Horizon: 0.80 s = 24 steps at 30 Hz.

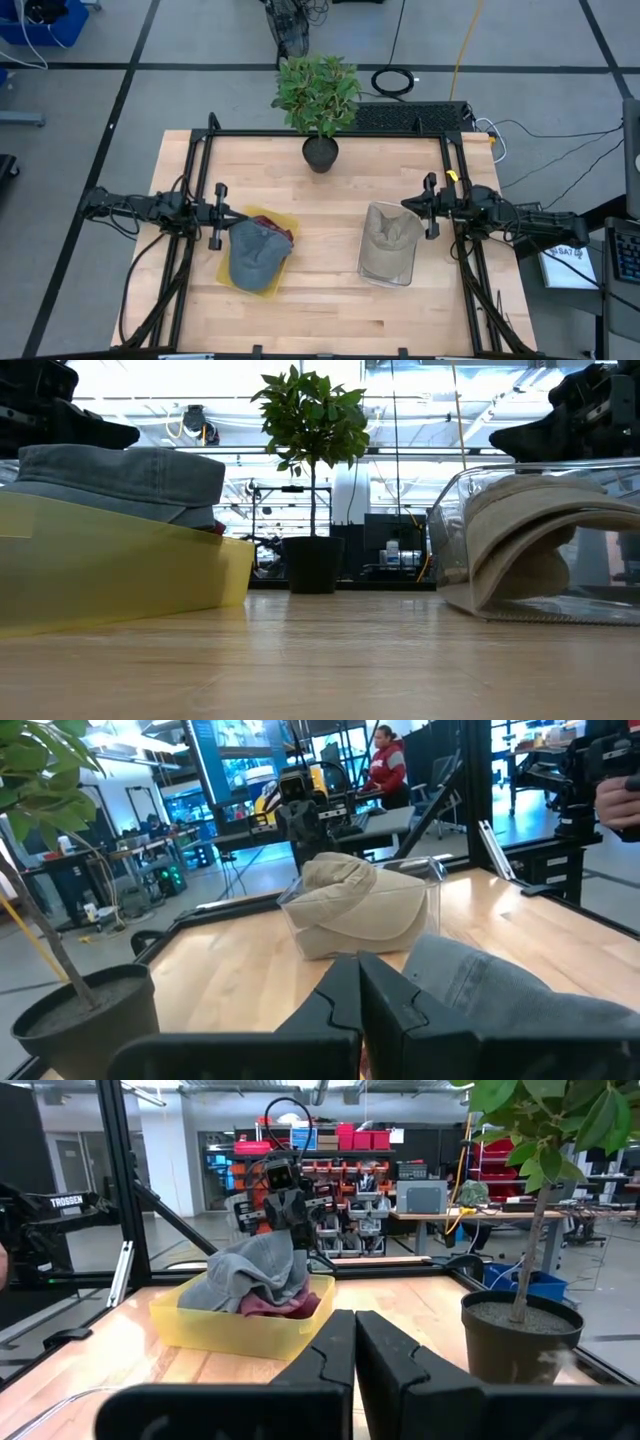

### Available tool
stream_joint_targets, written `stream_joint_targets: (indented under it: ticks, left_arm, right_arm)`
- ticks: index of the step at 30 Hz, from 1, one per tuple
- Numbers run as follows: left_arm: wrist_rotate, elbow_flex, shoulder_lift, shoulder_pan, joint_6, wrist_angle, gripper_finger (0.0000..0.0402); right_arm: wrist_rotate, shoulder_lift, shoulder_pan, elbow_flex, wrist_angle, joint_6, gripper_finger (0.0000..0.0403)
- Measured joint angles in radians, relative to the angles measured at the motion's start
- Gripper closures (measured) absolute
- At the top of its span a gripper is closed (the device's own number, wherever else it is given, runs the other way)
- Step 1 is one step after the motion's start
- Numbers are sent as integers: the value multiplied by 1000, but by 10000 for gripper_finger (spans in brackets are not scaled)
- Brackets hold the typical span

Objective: Pick & Place hat
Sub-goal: Return to Home Position

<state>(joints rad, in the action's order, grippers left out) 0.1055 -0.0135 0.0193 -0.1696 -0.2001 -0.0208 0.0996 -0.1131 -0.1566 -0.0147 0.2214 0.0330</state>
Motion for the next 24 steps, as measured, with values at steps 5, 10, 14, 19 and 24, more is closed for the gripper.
stream_joint_targets:
  ticks: [5,10,14,19,24]
  left_arm:
    - [4,1,0,0,3,-6,389]
    - [11,4,0,0,3,-39,369]
    - [11,4,0,0,3,-59,366]
    - [10,4,0,0,3,-60,365]
    - [10,4,0,0,3,-63,365]
  right_arm:
    - [3,0,0,0,4,-3,403]
    - [5,0,0,0,6,6,403]
    - [5,0,0,1,6,7,403]
    - [5,0,0,1,6,7,403]
    - [6,0,0,1,6,7,403]
